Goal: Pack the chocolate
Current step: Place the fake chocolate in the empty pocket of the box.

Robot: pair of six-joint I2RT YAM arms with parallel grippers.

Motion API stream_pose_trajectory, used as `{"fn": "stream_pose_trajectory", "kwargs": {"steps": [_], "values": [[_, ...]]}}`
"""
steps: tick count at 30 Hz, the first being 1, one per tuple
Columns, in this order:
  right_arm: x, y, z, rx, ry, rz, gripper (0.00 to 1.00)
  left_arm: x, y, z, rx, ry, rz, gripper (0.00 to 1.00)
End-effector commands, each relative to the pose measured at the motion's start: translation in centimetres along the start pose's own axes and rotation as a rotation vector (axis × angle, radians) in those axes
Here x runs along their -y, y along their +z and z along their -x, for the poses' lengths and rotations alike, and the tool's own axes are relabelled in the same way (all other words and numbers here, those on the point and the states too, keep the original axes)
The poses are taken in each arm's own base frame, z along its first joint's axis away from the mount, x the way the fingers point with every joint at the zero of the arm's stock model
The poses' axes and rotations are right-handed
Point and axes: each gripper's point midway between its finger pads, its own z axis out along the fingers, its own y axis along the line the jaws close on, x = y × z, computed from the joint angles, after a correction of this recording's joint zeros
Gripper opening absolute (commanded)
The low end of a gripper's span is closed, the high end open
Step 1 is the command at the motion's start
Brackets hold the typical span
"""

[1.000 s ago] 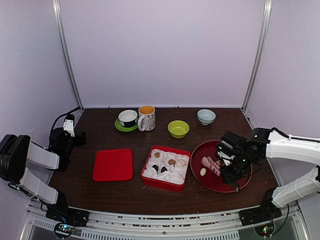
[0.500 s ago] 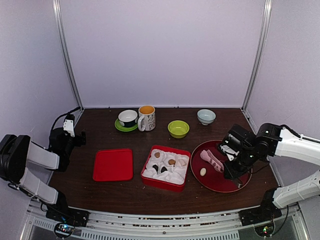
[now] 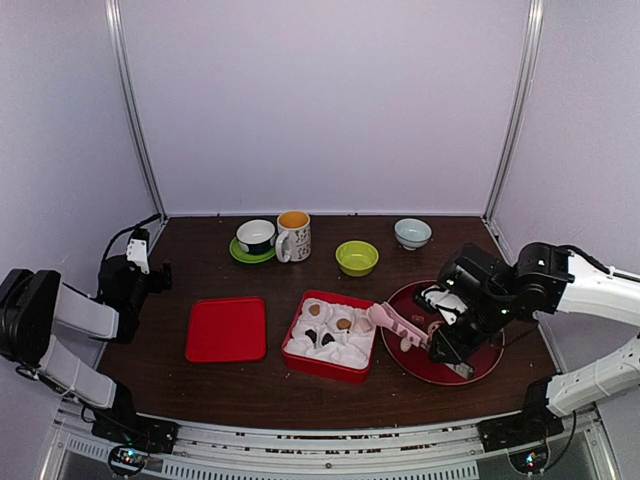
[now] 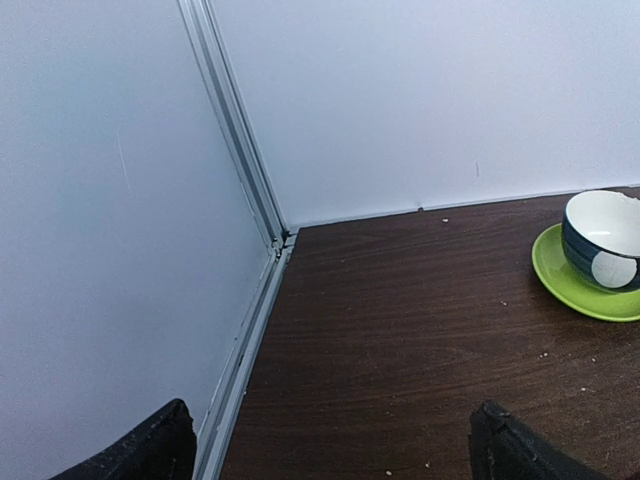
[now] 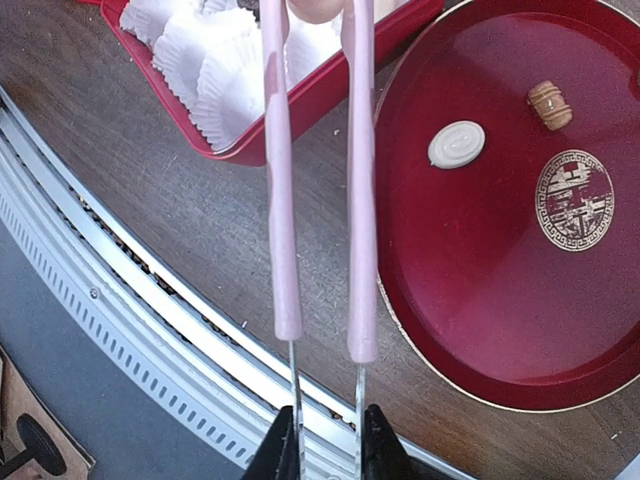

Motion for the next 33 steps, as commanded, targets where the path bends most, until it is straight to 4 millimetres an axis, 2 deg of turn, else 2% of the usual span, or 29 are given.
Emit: {"fn": "stream_pose_trajectory", "kwargs": {"steps": [1, 17, 33], "values": [[-1.6, 0.0, 1.1, 0.01, -0.055, 0.029, 0.19, -0.5, 0.2, 1.6, 0.06, -0.013, 0.014, 0.98], [-1.4, 2.4, 1.4, -0.076, -0.112, -0.067, 0.18, -0.5, 0.2, 1.6, 0.06, -0.013, 0.013, 0.98], [-0.6, 2.7, 1.4, -0.12, -0.119, -0.133, 0.18, -0.5, 0.2, 1.6, 0.061, -0.013, 0.013, 0.98]]}}
